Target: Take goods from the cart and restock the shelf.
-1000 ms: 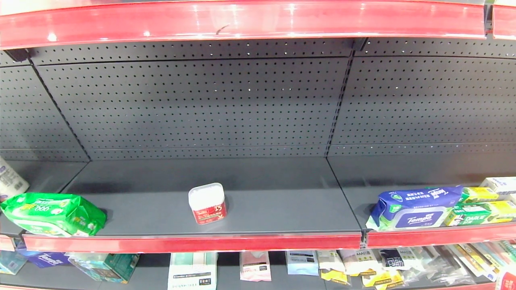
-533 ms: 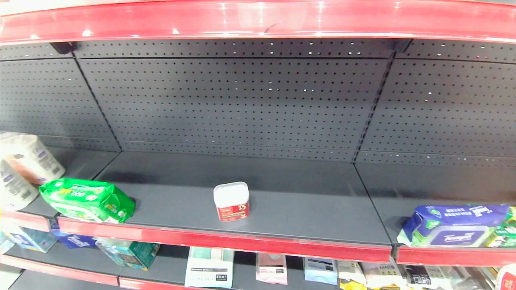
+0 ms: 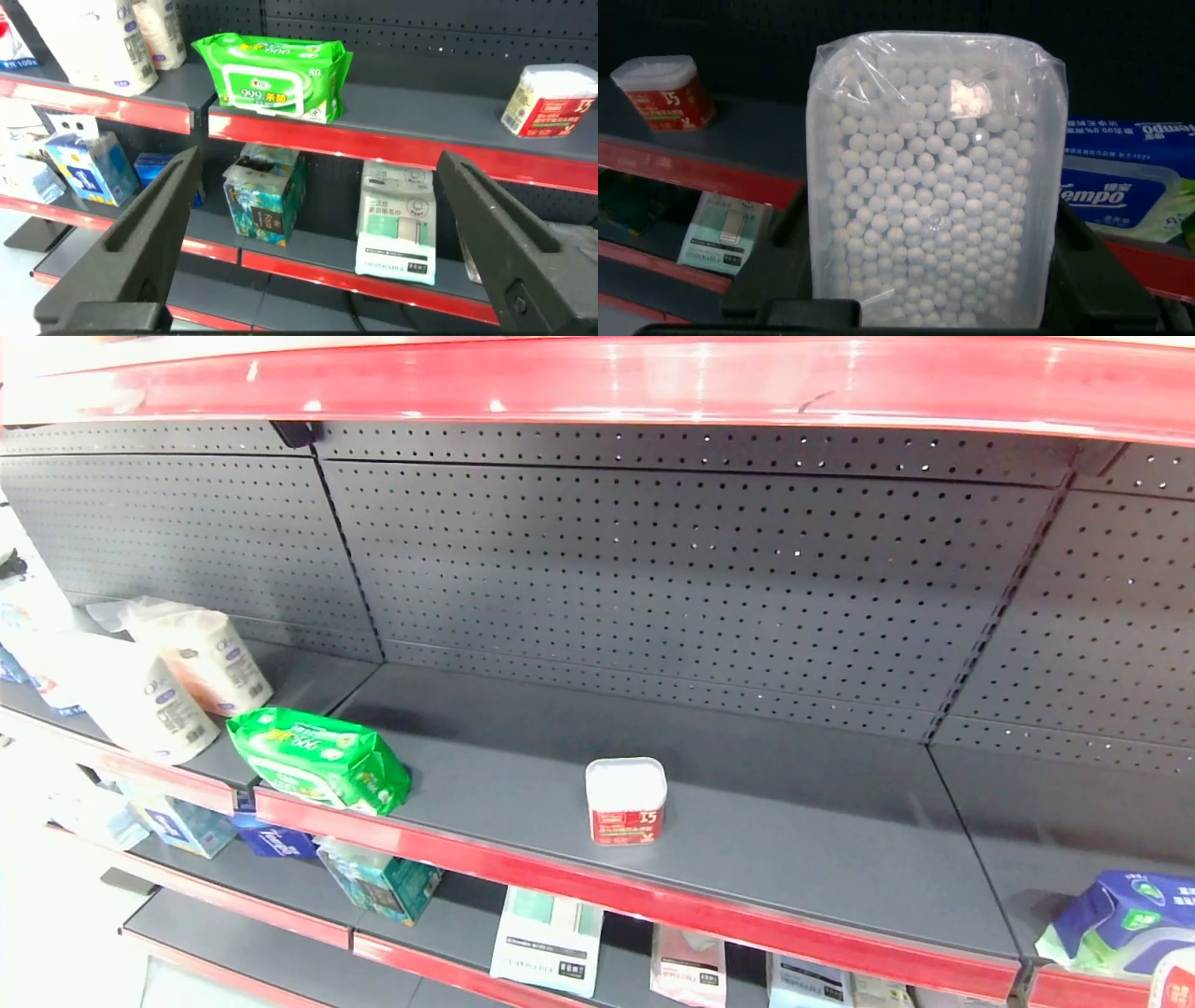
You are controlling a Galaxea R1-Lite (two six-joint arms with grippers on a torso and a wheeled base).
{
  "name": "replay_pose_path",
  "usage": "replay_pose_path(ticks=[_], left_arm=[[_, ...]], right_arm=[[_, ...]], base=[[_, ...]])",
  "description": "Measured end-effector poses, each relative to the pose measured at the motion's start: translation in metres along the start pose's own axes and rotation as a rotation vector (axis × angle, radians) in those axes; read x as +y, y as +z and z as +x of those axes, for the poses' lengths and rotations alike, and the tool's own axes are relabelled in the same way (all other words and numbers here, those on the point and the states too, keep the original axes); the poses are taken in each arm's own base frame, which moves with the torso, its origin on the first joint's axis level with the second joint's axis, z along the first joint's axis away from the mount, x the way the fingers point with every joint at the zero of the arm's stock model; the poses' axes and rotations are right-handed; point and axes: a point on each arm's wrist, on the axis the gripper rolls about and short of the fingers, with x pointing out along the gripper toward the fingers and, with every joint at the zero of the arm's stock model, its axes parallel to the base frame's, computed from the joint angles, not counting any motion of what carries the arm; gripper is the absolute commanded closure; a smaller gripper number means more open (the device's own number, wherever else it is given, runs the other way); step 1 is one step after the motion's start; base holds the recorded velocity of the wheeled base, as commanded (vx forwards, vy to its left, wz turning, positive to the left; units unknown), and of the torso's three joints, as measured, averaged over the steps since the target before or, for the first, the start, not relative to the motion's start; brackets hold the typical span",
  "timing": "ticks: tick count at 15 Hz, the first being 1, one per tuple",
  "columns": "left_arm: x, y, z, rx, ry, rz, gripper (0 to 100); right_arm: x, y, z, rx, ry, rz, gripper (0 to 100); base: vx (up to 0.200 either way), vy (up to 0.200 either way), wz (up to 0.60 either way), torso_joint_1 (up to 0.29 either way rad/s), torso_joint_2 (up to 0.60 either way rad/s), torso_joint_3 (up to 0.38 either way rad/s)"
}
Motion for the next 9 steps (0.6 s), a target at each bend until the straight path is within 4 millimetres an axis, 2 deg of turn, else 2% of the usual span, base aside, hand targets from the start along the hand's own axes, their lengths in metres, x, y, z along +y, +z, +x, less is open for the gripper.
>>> replay_pose_path(ticks=[2, 5, 7, 9], left_arm=[[0.000, 0.000, 0.000, 0.000, 0.001, 0.000, 0], [0.000, 0.000, 0.000, 0.000, 0.000, 0.000, 0], [0.000, 0.000, 0.000, 0.000, 0.000, 0.000, 0], [0.000, 0.000, 0.000, 0.001, 0.000, 0.000, 0]], right_arm=[[0.000, 0.013, -0.002, -0.032, 0.046, 0.024, 100], [0.000, 0.072, 0.004, -0.052, 0.141, 0.050, 100], [0.002, 0.104, 0.028, 0.020, 0.220, -0.030, 100], [0.006, 0.127, 0.060, 0.090, 0.310, -0.085, 100]], base=[[0.000, 0.000, 0.00, 0.000, 0.00, 0.000], [0.000, 0.000, 0.00, 0.000, 0.00, 0.000], [0.000, 0.000, 0.00, 0.000, 0.00, 0.000], [0.000, 0.000, 0.00, 0.000, 0.00, 0.000]])
